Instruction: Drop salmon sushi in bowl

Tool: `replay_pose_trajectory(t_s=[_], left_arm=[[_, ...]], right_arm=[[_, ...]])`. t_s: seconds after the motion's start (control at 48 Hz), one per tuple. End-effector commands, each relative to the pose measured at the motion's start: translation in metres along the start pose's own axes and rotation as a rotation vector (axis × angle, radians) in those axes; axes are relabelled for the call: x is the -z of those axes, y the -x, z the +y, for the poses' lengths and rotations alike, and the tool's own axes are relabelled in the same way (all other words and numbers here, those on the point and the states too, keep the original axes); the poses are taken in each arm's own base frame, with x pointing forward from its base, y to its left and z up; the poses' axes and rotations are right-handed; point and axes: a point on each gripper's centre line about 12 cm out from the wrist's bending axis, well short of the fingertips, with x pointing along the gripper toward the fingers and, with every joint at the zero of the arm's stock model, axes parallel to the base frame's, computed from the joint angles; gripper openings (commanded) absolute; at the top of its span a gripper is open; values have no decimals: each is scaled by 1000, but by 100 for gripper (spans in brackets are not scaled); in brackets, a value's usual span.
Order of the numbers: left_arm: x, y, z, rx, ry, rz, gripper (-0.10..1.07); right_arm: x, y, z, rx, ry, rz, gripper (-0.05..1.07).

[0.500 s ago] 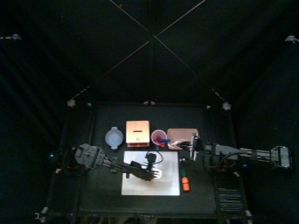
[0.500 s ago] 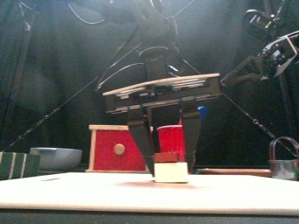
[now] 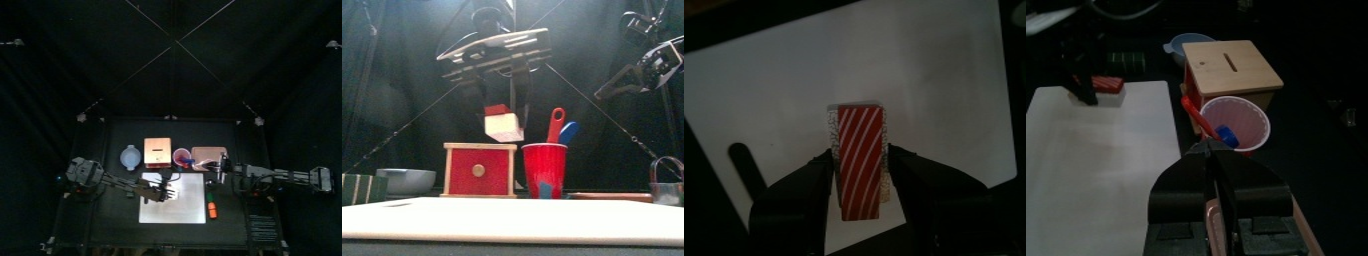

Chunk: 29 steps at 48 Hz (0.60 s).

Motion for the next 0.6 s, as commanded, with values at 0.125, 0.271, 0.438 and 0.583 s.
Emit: replay_pose_trajectory(t_s=[0.125, 0.271, 0.438, 0.583], left_arm=[[-25, 48, 22, 64, -24, -63, 71], [-41, 67, 52, 43, -33, -112, 71], [-54, 75, 95, 4, -30, -134, 71], [-70, 78, 148, -11, 32, -160, 71]], right_arm=[[-5, 0, 0, 1, 1, -8, 1], [-10, 2, -1, 3, 4, -26, 1], [-19, 4, -2, 7, 1, -53, 1], [-29, 5, -4, 11, -3, -81, 1]])
